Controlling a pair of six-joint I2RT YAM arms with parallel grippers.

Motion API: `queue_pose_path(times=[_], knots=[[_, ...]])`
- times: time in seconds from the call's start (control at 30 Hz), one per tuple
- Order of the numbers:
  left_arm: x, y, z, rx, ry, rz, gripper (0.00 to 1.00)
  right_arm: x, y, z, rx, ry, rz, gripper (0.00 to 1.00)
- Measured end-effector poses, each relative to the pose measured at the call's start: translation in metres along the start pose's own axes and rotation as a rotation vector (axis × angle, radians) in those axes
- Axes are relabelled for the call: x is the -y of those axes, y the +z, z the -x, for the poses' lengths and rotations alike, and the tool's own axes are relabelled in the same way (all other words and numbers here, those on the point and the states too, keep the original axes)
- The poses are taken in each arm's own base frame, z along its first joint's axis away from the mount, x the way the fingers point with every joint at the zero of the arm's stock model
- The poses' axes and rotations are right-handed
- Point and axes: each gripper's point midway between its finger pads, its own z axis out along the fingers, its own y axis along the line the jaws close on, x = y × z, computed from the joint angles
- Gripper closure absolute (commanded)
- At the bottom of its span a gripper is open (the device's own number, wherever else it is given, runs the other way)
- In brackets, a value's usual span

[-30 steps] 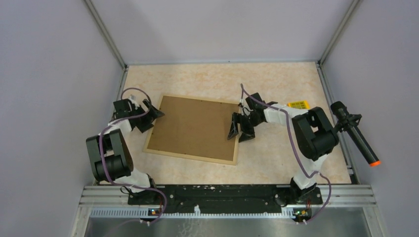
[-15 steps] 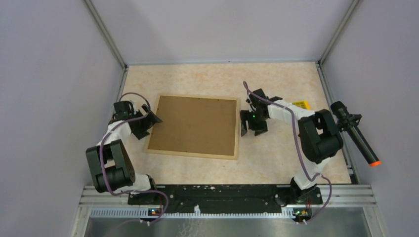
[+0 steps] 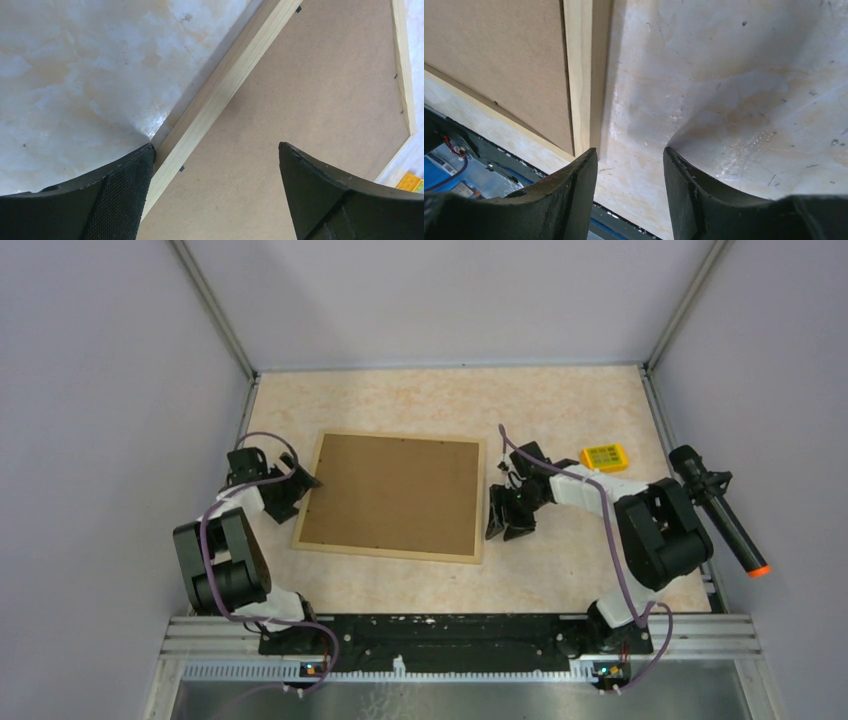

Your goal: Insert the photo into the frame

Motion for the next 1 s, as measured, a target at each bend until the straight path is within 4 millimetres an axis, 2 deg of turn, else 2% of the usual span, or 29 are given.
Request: queue_pose_path(times=[0.17, 0.37, 0.77, 1.0], knots=[[0.005, 0.001, 0.0, 0.009, 0.006, -0.046, 0.02, -0.007, 0.004, 0.002, 0.005, -0.007, 0.012, 0.53], [0.008, 0.002, 0.0, 0.013, 0.012, -0.072, 0.01, -0.027, 0.016, -0.005, -0.029, -0.027, 0.048, 0.56], [0.009, 0.002, -0.001, 0.015, 0.014, -0.09, 0.01, -0.02, 0.016, -0.004, -0.023, 0.022, 0.055, 0.65], [0.009, 0.002, -0.001, 0.013, 0.012, -0.094, 0.01, -0.02, 0.017, -0.005, -0.027, 0.034, 0.07, 0.66]])
